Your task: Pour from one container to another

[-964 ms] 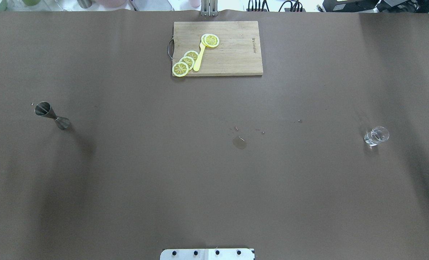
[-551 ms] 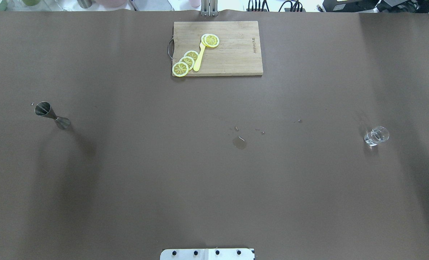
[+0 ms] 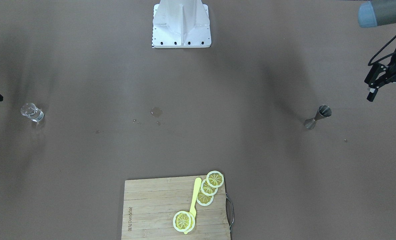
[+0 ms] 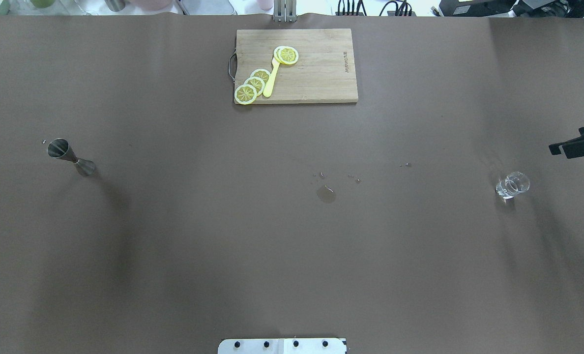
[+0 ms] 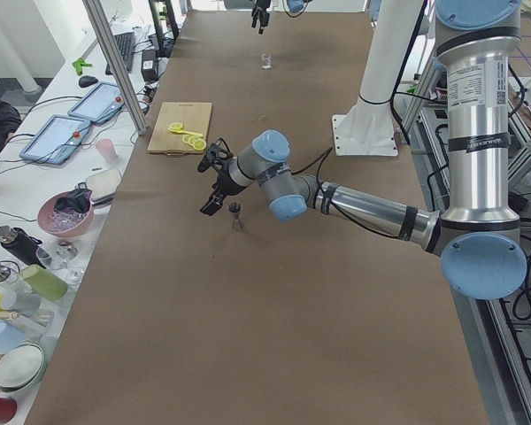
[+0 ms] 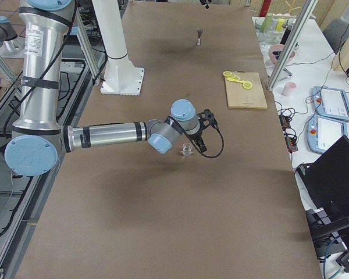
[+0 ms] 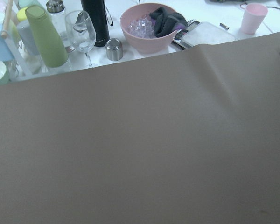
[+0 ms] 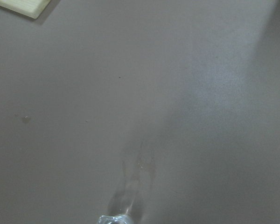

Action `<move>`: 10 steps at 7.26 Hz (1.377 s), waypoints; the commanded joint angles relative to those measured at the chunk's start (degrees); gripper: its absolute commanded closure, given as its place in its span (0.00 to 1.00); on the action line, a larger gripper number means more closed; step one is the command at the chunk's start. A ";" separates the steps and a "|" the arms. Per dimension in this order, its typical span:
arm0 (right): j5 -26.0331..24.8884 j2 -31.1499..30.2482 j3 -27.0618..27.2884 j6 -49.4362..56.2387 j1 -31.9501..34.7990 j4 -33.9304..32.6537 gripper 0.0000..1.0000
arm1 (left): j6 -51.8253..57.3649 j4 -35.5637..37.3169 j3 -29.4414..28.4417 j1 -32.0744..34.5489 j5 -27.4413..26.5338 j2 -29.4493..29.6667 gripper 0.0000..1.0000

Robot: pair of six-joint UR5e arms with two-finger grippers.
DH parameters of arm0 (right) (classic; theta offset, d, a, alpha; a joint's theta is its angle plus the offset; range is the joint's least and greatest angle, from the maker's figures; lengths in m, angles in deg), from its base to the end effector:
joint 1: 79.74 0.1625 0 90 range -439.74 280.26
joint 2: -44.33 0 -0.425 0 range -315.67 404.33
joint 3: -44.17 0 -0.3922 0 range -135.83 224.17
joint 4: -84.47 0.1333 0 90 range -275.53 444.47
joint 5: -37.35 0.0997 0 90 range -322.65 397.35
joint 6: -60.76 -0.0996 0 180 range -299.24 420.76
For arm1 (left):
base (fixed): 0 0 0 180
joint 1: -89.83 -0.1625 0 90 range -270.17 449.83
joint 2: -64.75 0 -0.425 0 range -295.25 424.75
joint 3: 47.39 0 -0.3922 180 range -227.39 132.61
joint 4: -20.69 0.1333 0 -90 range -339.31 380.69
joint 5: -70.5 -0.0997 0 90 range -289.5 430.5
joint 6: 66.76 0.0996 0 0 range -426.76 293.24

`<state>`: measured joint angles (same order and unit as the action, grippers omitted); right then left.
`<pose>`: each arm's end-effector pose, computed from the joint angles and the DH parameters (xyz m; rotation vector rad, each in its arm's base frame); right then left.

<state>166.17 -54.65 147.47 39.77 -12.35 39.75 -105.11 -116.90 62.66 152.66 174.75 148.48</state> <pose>-0.1070 -0.4412 0.5271 0.5369 -0.8982 -0.3186 0.1165 -0.4651 0.4503 0.7739 0.7646 -0.0423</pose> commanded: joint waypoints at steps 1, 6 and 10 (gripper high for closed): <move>-3.03 -2.80 0.77 -0.10 -1.29 9.00 0.00 | -4.95 -3.03 0.96 -10.31 -12.87 -0.07 0.03; -5.42 -0.95 -2.58 -0.27 -4.19 12.46 0.08 | -6.64 -16.17 1.76 -23.53 -35.57 -4.79 0.03; -10.84 -1.57 -6.26 -11.68 -8.91 22.29 0.00 | -11.22 -31.68 -8.86 -32.76 -51.66 -6.22 0.03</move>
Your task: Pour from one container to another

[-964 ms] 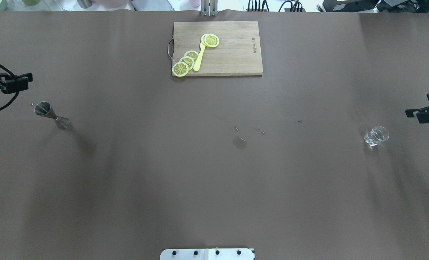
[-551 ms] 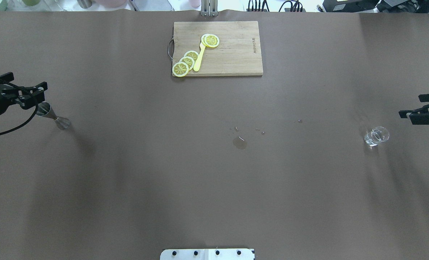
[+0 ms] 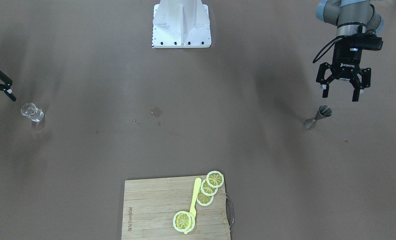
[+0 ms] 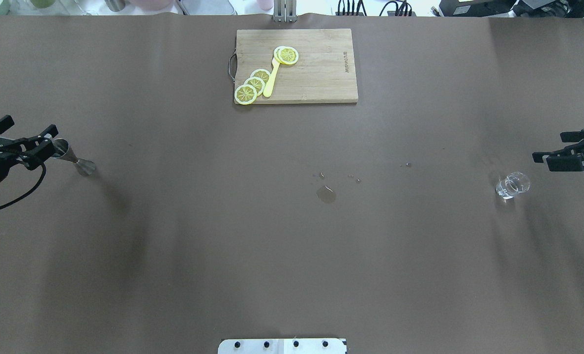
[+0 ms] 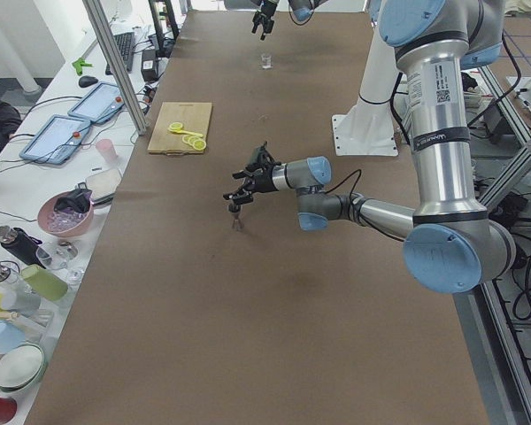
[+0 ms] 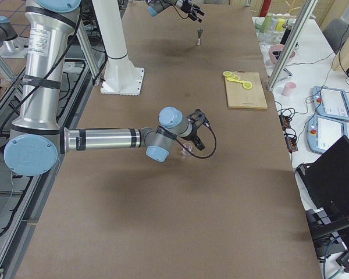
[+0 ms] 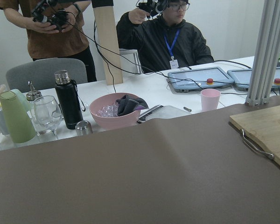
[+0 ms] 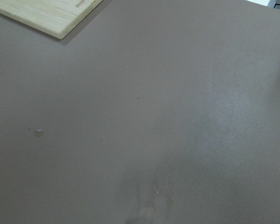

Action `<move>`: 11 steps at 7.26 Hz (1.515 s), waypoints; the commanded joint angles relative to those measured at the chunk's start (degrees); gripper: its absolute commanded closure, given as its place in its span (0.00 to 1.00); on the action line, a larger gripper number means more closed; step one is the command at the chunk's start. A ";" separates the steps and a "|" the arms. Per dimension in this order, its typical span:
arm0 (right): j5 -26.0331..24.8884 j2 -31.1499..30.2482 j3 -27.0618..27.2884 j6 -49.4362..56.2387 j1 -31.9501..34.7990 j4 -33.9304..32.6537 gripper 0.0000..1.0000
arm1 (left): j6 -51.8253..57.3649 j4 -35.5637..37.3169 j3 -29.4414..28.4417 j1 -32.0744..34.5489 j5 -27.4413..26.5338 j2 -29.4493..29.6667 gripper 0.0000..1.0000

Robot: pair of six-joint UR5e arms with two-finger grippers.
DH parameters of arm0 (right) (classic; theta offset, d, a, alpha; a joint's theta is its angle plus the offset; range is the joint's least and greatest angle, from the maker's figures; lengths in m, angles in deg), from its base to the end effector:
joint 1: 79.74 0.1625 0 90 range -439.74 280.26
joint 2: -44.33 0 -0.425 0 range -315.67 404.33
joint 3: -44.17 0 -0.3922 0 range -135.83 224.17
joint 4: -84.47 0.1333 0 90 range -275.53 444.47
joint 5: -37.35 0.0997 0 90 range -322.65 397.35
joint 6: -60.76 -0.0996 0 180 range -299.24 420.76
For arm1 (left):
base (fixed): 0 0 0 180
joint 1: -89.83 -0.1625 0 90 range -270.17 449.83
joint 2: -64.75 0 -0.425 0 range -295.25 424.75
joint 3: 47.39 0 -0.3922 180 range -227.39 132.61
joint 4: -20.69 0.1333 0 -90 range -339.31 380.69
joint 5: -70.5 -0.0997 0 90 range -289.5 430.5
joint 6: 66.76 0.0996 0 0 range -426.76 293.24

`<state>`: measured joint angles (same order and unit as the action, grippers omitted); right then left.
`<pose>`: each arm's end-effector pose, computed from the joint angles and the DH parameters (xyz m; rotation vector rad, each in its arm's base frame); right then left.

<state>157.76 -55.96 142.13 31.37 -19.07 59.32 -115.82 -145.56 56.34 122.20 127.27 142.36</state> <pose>-0.1424 -0.4226 0.5478 0.6940 -0.9372 -0.2884 0.2404 -0.3748 0.4890 1.1704 0.7595 -0.2676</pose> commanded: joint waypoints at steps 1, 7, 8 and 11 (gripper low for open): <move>-5.16 0.00 -1.01 -3.56 -4.84 2.75 0.00 | -3.64 -5.38 -5.17 -4.83 -8.47 -0.01 0.03; -11.68 0.53 -6.27 -5.33 -12.85 7.12 0.00 | -3.94 -6.64 -6.78 -12.15 -20.56 4.28 0.04; -11.69 0.45 -8.03 -4.72 -12.86 8.53 0.00 | -4.20 -4.72 -5.65 -12.15 -20.47 4.82 0.04; -15.45 0.53 -8.92 -4.10 -14.70 11.52 0.00 | -4.20 -5.48 -6.69 -12.15 -20.12 2.38 0.05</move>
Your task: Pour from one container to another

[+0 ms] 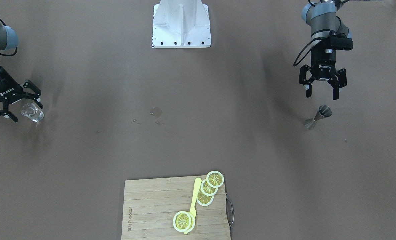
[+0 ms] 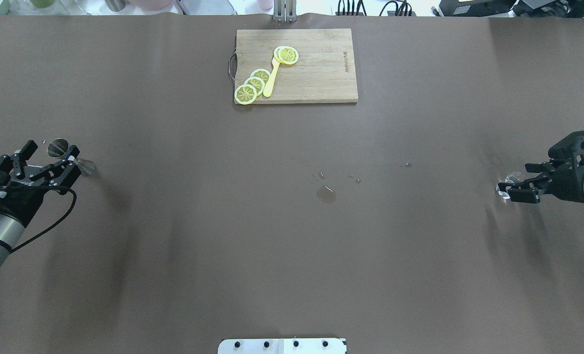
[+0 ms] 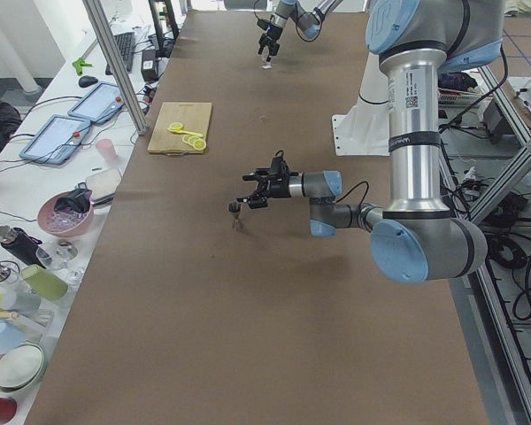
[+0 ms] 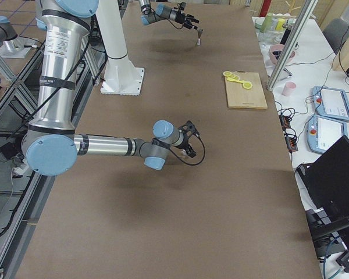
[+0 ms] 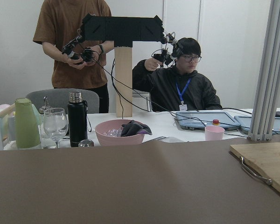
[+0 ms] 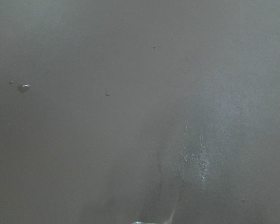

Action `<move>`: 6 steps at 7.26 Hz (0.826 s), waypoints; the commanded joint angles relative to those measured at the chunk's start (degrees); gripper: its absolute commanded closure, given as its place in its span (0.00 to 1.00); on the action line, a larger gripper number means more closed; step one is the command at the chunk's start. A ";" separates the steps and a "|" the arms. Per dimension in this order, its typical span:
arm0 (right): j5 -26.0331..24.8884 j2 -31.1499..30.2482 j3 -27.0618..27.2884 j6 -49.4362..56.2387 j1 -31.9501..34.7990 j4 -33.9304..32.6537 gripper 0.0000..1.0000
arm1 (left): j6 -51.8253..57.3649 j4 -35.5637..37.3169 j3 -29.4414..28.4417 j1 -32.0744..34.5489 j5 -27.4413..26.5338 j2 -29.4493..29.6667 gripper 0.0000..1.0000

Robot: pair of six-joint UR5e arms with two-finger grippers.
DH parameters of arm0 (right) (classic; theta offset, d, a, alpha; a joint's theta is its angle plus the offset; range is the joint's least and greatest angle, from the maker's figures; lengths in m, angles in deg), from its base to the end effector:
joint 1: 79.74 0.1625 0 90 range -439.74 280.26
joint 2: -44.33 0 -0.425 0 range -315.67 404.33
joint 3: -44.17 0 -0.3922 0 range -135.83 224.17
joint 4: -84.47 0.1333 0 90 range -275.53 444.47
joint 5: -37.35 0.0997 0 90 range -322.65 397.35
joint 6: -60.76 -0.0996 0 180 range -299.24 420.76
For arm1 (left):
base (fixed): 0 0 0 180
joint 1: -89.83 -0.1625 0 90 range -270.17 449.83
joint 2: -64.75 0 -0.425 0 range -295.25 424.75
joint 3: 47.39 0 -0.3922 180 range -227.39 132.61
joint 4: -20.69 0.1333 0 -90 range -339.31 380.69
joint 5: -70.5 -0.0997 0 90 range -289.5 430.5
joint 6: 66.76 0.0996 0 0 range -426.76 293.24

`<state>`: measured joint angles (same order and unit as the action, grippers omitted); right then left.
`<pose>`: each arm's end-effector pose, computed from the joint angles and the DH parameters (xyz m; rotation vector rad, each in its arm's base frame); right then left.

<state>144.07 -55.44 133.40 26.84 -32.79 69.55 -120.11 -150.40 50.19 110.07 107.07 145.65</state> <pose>-0.2256 -0.3948 0.6041 0.7156 -0.9024 -0.3057 0.3027 -0.3389 0.5052 1.2730 0.7471 -0.4128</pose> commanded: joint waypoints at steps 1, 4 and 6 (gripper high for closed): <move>-2.38 -0.25 -0.28 0.44 -1.33 3.91 0.00 | -0.17 -2.83 -2.20 -0.29 -0.18 -0.92 0.05; -3.70 -2.36 -0.90 0.44 -1.51 11.56 0.00 | -4.56 -4.52 -6.08 -7.40 -8.87 -0.83 0.07; -4.40 -2.10 -4.83 0.44 -1.86 17.69 0.00 | -5.27 -4.87 -6.26 -7.41 -8.97 -0.75 0.07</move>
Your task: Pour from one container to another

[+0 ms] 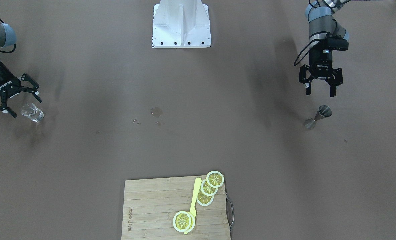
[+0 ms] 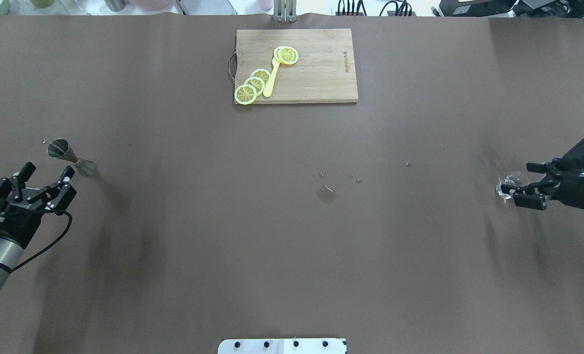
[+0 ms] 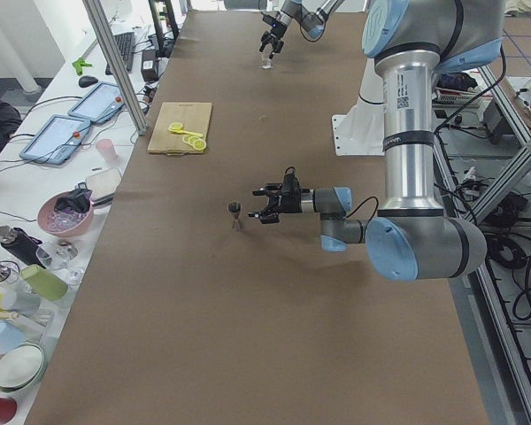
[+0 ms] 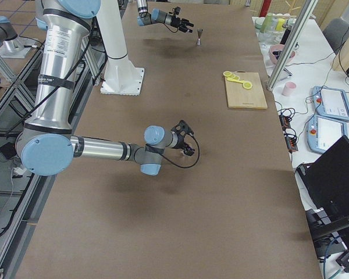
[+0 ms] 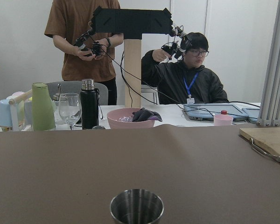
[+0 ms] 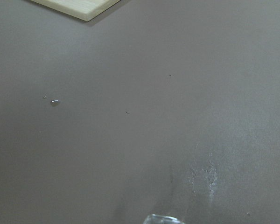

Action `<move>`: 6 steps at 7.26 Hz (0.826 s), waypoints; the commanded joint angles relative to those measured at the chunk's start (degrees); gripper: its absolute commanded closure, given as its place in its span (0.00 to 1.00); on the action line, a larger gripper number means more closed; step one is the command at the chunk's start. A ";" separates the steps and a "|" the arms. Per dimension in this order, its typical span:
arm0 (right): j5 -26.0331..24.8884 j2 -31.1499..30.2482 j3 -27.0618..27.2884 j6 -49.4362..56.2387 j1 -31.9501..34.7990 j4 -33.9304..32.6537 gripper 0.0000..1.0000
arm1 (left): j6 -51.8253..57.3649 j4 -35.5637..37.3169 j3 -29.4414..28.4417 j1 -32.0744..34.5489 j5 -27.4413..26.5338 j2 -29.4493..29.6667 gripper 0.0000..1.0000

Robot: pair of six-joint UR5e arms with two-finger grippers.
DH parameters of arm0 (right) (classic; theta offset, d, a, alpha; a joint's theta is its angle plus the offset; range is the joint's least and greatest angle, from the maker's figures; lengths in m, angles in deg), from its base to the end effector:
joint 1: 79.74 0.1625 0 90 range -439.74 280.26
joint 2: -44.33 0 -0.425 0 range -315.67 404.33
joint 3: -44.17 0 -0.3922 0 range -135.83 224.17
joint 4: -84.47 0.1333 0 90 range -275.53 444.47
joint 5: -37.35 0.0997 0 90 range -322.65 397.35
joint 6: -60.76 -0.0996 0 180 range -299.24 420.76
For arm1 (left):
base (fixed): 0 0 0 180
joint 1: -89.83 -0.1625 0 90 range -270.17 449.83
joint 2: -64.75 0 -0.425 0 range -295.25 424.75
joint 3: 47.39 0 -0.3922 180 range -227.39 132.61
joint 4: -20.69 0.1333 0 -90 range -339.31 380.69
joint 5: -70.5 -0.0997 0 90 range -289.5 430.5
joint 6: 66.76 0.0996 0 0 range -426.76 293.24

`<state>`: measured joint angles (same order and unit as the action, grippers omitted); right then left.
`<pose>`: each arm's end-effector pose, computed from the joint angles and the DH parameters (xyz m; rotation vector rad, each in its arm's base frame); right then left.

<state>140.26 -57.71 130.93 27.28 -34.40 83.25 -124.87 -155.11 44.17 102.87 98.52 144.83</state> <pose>-0.2100 -0.3705 0.6135 0.8729 -0.9588 -0.3116 0.3224 -0.3017 0.5510 1.2772 0.7582 -0.4615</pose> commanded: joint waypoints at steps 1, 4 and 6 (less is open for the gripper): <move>-0.95 0.44 -3.51 -0.26 -0.25 5.95 0.00 | -0.52 -0.16 -1.02 -0.12 -0.34 0.42 0.04; -3.68 2.44 -6.58 -0.53 -1.04 7.99 0.00 | -0.69 0.20 -3.74 0.06 0.02 2.08 0.03; -3.85 4.30 -10.99 -1.66 -1.22 12.90 0.00 | -1.56 -0.07 -5.15 0.14 -0.25 3.75 0.03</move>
<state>136.55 -54.36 122.09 26.42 -35.51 93.95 -125.75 -155.02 40.14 102.96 98.41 147.51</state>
